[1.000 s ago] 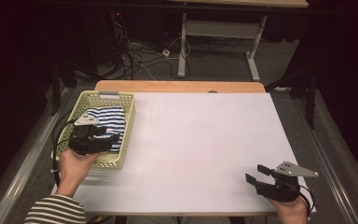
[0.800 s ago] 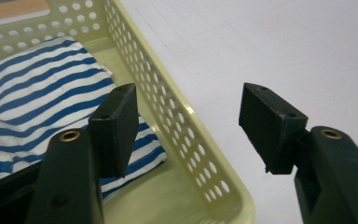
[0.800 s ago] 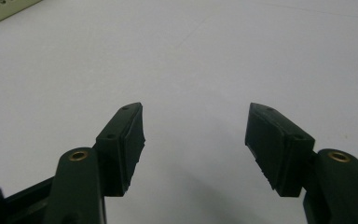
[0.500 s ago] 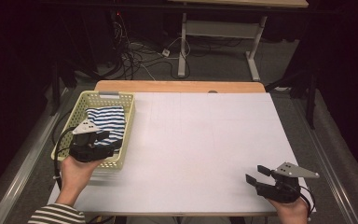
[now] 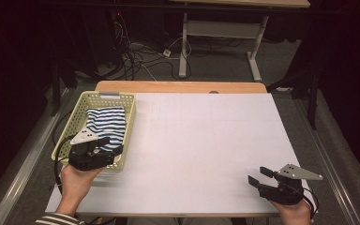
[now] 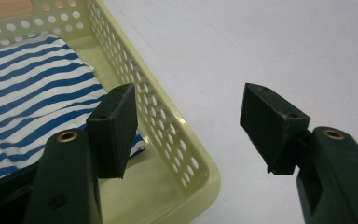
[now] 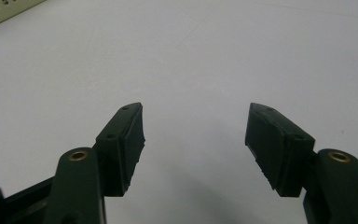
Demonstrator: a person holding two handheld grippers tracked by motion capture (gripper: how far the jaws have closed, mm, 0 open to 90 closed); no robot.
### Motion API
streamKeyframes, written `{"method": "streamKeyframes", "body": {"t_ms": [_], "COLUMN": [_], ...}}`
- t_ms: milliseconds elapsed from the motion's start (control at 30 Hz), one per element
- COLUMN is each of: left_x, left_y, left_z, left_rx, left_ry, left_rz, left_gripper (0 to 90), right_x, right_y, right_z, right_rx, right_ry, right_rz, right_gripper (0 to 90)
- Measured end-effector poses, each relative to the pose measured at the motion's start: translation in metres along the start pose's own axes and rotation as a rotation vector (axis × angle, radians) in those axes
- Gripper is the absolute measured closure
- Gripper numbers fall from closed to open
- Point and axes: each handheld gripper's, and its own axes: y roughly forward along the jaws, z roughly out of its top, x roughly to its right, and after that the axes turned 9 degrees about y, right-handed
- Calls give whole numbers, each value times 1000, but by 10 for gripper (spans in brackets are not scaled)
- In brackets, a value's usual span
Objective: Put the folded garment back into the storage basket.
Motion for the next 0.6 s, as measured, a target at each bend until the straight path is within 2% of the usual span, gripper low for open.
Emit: {"method": "streamKeyframes", "body": {"t_ms": [400,600], "left_x": [8,10], "left_y": [-4,-9], "left_z": [-16,-24], "left_rx": [29,51], "left_ry": [9,-1], "left_rz": [12,14], "left_gripper": [339,339], "right_x": [0,0], "right_y": [0,0], "right_z": [0,0], "right_rx": [0,0], "right_ry": [0,1], "right_rz": [0,-1], "right_gripper": [378,378]}}
